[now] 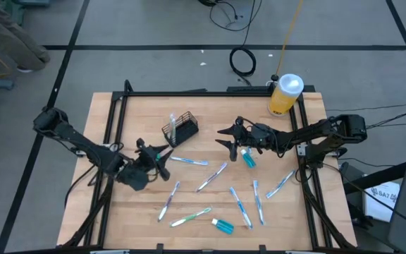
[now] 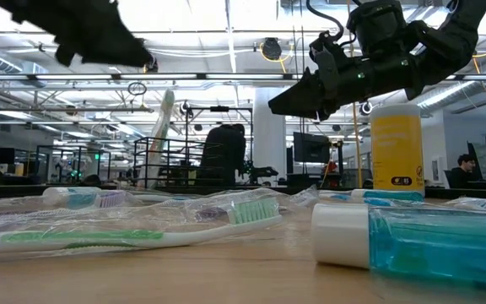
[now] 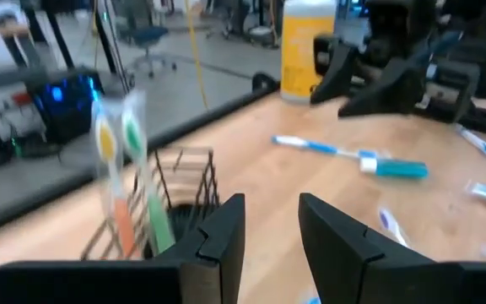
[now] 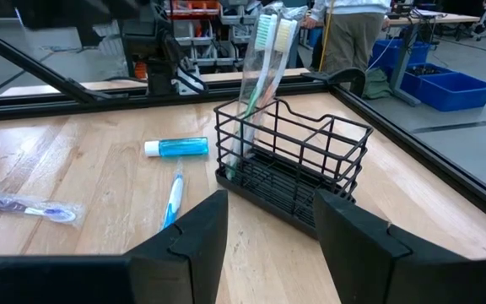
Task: Pick & Place toothbrushing station
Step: Put the mouthwash into the black wire organizer
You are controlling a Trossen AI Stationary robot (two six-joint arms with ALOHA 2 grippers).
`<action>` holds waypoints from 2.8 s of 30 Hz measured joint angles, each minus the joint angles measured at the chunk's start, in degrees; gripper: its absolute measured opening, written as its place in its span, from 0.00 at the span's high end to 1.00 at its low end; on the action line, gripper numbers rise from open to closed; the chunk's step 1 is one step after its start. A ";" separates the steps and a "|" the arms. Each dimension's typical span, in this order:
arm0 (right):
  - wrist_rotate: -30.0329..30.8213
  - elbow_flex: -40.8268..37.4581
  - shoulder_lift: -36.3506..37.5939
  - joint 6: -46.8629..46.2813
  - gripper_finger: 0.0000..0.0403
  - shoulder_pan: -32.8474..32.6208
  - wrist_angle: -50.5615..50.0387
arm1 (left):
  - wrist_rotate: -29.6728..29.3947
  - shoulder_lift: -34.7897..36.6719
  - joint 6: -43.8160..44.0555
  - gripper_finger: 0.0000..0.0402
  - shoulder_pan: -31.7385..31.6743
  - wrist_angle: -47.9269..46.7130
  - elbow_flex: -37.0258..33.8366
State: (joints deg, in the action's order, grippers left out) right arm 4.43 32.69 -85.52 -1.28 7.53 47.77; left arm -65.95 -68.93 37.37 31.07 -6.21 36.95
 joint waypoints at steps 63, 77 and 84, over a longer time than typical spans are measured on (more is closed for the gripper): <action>0.02 0.00 -0.02 3.91 0.58 0.02 1.73 | 29.92 -15.10 63.88 0.70 0.51 -38.07 0.00; 0.02 0.00 -0.02 3.91 0.58 0.05 1.73 | 30.00 -17.53 67.21 0.70 0.51 -40.08 0.00; 0.02 0.00 -0.02 3.89 0.58 0.05 1.73 | 29.61 -24.32 67.81 0.70 0.55 -37.17 0.09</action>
State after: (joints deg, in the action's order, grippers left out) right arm 4.45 32.69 -85.54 2.61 7.57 49.50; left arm -36.34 -93.25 105.17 31.62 -43.37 37.04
